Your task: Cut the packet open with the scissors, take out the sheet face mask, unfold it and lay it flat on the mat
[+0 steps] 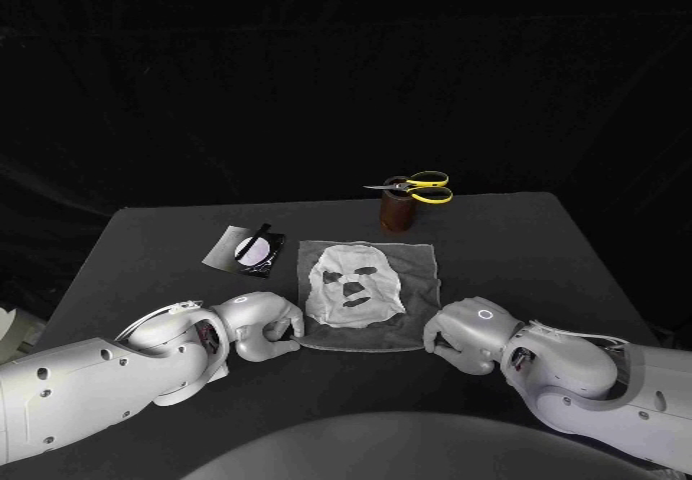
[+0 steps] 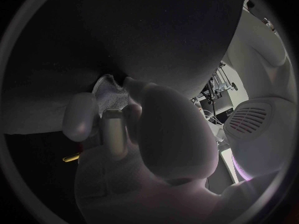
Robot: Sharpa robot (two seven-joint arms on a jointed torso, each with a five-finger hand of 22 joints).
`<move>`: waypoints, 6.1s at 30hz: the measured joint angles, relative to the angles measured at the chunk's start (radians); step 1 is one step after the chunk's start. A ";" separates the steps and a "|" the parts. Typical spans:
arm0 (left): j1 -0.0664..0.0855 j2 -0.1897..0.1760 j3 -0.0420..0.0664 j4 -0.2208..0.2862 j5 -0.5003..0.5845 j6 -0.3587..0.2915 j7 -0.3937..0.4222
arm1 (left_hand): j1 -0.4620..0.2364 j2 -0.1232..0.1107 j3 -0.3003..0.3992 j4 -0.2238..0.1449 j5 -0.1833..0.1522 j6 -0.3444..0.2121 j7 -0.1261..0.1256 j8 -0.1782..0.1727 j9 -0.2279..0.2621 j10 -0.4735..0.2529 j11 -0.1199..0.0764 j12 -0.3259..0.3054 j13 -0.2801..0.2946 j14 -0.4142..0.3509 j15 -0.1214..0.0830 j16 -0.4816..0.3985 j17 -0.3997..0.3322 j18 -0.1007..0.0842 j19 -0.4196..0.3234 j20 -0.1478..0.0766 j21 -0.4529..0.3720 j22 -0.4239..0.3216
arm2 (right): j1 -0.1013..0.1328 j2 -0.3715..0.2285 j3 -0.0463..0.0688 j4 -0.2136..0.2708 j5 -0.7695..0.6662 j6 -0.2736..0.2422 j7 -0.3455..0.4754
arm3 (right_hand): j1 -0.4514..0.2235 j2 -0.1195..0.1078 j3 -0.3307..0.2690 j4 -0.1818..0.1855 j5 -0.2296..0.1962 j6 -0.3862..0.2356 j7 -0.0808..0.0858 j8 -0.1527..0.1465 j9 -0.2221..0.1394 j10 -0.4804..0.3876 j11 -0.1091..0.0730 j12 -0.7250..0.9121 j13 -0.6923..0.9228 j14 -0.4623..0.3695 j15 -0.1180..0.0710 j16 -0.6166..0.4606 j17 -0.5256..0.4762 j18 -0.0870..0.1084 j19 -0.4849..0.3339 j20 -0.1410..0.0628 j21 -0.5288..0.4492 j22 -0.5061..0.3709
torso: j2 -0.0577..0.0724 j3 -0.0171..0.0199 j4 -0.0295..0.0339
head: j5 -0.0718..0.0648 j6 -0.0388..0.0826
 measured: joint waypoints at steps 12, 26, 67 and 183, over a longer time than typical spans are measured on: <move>0.000 0.001 0.000 0.000 -0.001 0.087 -0.004 | -0.013 -0.005 0.008 -0.003 0.000 0.003 0.003 0.001 0.000 0.000 0.000 0.000 0.001 0.000 0.000 0.000 0.000 0.000 0.000 0.000 0.000 0.000 | 0.004 -0.013 0.003 0.021 0.007 0.064 0.002 | -0.001 0.001 0.003 0.002 0.001 0.000 0.000 0.002 0.000 0.000 0.000 0.001 0.002 0.000 0.000 0.000 -0.001 0.000 0.002 -0.002 0.005 -0.001 | 0.000 0.0010 -0.0016 | -0.005 0.000; 0.003 0.003 0.003 -0.003 -0.006 0.118 -0.016 | -0.022 -0.015 0.018 -0.012 0.000 0.003 0.003 0.006 0.006 0.000 0.000 0.000 -0.013 0.000 0.000 -0.001 0.000 0.000 -0.004 -0.004 0.000 -0.001 | 0.000 -0.062 -0.001 0.006 0.134 -0.190 0.136 | -0.077 -0.070 -0.006 0.009 0.001 -0.125 0.049 -0.079 -0.025 -0.003 0.022 -0.072 -0.001 0.004 0.004 -0.033 0.000 0.000 -0.016 0.006 -0.048 0.000 | 0.000 0.0004 0.0000 | -0.008 0.000; 0.004 0.008 0.003 -0.004 -0.015 0.114 -0.028 | -0.032 -0.017 0.032 -0.021 -0.002 -0.001 -0.001 0.006 0.026 -0.001 0.001 -0.001 -0.008 0.000 0.000 -0.005 0.000 0.000 -0.004 -0.003 -0.001 0.000 | -0.015 -0.006 0.001 -0.094 0.086 -0.160 0.024 | -0.013 0.006 -0.677 0.186 0.007 -0.047 0.048 -0.163 -0.100 -0.070 0.035 -0.150 -0.010 0.006 0.021 -0.049 -0.001 -0.001 -0.017 0.036 -0.043 0.000 | 0.000 0.0007 0.0000 | -0.015 0.000; 0.002 -0.014 0.001 0.026 -0.015 0.168 -0.036 | -0.172 -0.072 0.270 -0.146 0.004 0.011 -0.004 0.029 0.021 -0.002 0.002 -0.011 -0.011 -0.004 -0.003 -0.001 0.000 0.000 0.002 -0.009 0.007 0.000 | 0.005 -0.117 0.004 0.030 -0.046 0.074 0.036 | 0.034 0.020 -0.119 0.123 0.000 -0.032 0.008 0.008 -0.037 -0.066 0.023 -0.099 0.001 -0.005 0.009 -0.035 -0.001 -0.009 -0.007 0.000 -0.003 0.000 | -0.001 0.0011 -0.0023 | -0.015 0.000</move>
